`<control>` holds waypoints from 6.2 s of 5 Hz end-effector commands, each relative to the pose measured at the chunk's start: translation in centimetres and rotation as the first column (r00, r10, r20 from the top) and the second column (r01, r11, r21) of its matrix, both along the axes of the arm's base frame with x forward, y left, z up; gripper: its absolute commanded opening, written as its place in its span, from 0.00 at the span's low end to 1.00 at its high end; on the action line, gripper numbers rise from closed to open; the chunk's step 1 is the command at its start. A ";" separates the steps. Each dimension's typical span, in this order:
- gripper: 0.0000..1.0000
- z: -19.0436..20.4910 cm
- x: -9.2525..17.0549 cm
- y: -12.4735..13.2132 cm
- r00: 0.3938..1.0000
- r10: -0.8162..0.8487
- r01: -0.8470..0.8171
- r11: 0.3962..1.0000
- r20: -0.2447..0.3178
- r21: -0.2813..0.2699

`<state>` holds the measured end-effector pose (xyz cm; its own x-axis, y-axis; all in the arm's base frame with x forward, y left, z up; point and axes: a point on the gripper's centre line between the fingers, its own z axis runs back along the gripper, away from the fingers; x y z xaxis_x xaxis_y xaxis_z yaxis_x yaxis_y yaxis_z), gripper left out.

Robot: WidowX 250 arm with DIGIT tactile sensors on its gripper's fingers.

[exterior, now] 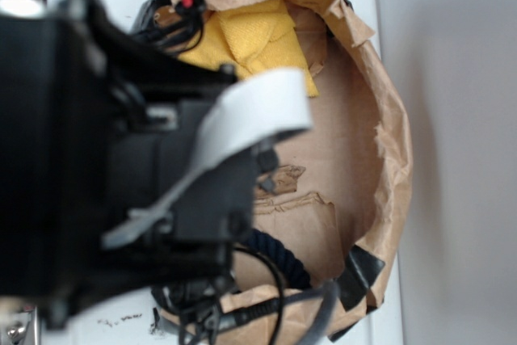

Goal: Grab the yellow cloth.

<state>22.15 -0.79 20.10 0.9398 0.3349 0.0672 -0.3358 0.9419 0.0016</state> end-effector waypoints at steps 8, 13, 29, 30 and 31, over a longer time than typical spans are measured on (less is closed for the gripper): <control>1.00 -11.1 5.0 11.3 0.475 0.865 -0.879 0.457 0.160 0.138; 1.00 -12.9 1.7 8.6 0.582 0.789 -0.809 0.587 0.196 0.037; 0.00 -3.3 0.2 7.9 0.872 0.484 -0.466 0.867 0.078 -0.175; 0.00 -1.5 0.2 6.9 0.908 0.411 -0.398 0.907 0.079 -0.140; 0.00 -1.3 1.2 5.9 0.907 0.412 -0.407 0.911 0.085 -0.064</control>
<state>23.45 3.52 17.43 0.7151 0.6941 0.0824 -0.6913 0.7198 -0.0638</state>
